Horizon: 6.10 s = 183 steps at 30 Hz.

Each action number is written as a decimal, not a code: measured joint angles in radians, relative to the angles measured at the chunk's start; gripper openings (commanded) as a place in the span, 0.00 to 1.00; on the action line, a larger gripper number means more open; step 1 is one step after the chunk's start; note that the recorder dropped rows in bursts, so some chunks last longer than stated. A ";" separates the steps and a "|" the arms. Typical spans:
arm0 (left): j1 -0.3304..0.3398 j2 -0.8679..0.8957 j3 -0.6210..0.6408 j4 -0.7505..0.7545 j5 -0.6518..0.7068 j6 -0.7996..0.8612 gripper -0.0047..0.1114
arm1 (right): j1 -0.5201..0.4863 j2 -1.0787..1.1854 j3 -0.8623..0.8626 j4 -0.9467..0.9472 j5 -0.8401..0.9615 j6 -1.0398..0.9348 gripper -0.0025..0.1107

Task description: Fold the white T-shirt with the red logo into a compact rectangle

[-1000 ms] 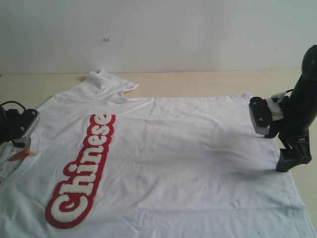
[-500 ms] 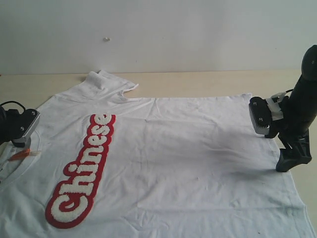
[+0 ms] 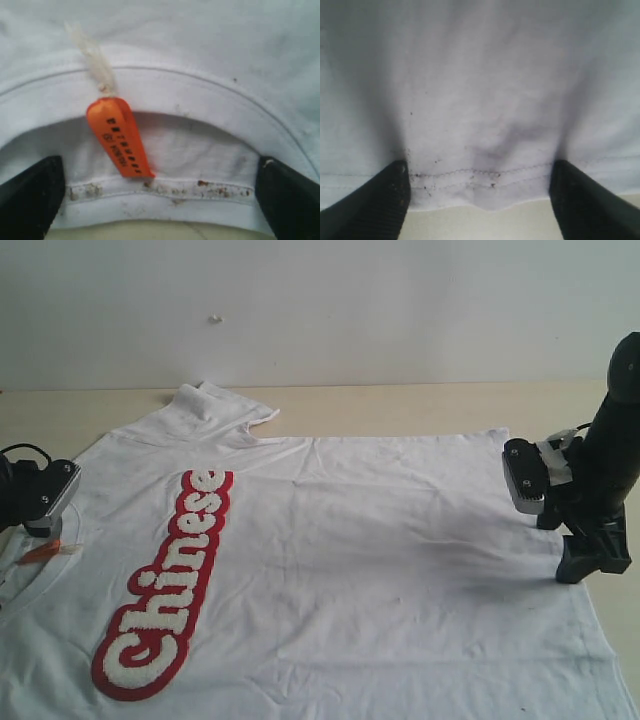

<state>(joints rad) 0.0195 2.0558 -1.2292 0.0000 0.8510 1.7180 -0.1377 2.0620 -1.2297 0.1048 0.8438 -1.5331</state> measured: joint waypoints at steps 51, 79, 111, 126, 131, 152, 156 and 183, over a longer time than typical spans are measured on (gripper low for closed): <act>0.000 0.000 0.000 0.000 0.000 0.000 0.95 | 0.000 0.000 0.000 0.004 -0.009 0.018 0.02; 0.000 0.000 0.000 0.000 0.006 0.000 0.04 | 0.000 0.000 0.000 0.004 -0.010 0.018 0.02; 0.000 0.000 0.001 0.000 0.033 0.002 0.04 | 0.000 0.000 0.000 0.004 -0.010 0.018 0.02; 0.000 -0.008 0.005 0.000 0.015 -0.015 0.04 | 0.000 -0.006 0.000 0.012 -0.062 0.054 0.02; 0.000 -0.053 -0.017 0.005 0.000 -0.032 0.04 | 0.000 -0.057 -0.011 0.022 -0.079 0.122 0.02; 0.002 -0.445 -0.033 0.011 0.014 -0.086 0.04 | 0.000 -0.518 -0.027 0.218 -0.043 0.129 0.02; 0.004 -0.528 -0.033 0.011 0.015 -0.123 0.04 | 0.000 -0.597 -0.027 0.225 -0.050 0.137 0.02; 0.004 -0.936 -0.033 0.000 0.031 -0.573 0.04 | 0.000 -0.939 -0.027 0.251 0.053 0.443 0.02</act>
<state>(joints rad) 0.0239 1.1196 -1.2625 0.0000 0.8823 1.1453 -0.1377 1.1226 -1.2563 0.3555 0.8972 -1.0899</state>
